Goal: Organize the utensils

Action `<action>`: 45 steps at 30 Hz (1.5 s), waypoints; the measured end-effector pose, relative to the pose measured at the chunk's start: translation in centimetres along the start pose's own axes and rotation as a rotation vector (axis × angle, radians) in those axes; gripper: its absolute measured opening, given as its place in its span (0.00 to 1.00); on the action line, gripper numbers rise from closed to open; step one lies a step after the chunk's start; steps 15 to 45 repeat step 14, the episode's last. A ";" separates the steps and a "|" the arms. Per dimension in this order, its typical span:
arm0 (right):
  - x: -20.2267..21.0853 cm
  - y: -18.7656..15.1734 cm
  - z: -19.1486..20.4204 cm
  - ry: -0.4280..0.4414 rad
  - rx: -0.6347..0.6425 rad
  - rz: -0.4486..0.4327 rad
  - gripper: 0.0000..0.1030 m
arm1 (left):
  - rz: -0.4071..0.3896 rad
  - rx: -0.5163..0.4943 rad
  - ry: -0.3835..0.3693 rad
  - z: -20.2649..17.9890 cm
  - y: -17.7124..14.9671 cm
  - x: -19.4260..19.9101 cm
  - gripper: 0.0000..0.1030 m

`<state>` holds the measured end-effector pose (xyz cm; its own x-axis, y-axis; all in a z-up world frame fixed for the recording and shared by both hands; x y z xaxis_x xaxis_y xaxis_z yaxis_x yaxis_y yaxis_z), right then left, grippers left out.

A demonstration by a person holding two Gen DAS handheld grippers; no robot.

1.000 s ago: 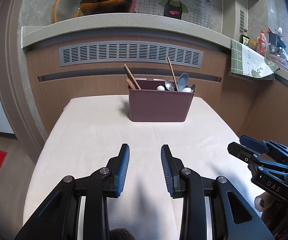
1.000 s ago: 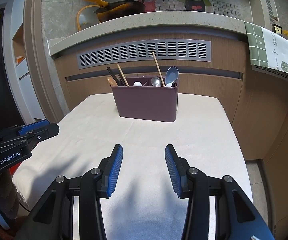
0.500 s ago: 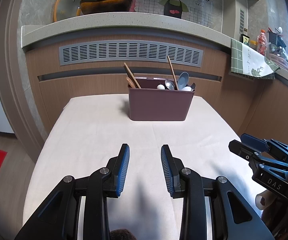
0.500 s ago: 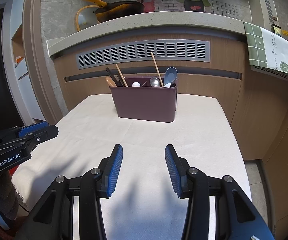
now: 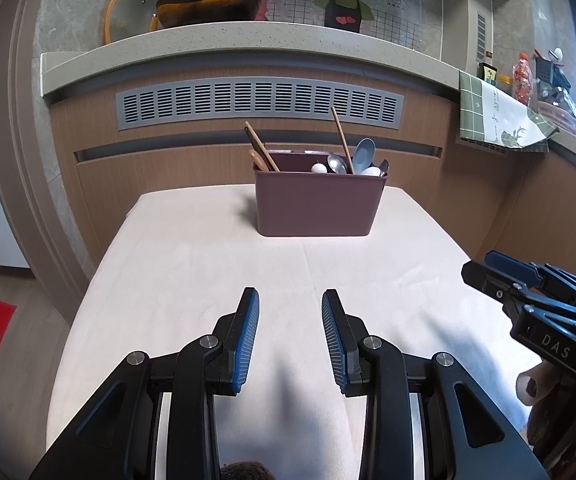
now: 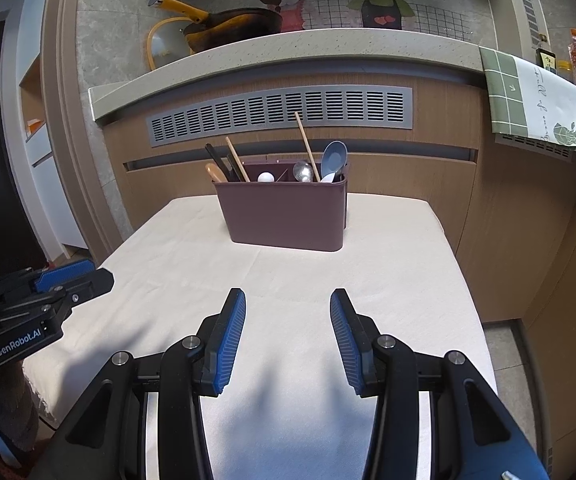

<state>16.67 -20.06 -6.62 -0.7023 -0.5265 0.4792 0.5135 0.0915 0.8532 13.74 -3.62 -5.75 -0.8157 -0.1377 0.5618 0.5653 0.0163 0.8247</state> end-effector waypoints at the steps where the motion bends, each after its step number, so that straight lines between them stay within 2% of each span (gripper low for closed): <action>1: 0.1 0.1 0.0 -0.001 -0.001 -0.003 0.41 | 0.001 0.002 0.001 0.0 -0.1 0.1 0.33; 14: 0.3 0.3 0.2 -0.011 0.010 -0.009 0.41 | 0.009 0.037 0.013 1.3 0.2 -0.4 0.33; 45: 0.3 0.3 0.2 -0.011 0.010 -0.009 0.41 | 0.009 0.037 0.013 1.3 0.2 -0.4 0.33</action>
Point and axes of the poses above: each gripper's, at about its wrist camera, not at the fingertips, and x roughly against the way its jaws point, z to its left, y to its top, the point moved 9 cm from there along -x, roughly the way its jaws point, and after that the axes turned 14 degrees about y, right-handed, at the moved point
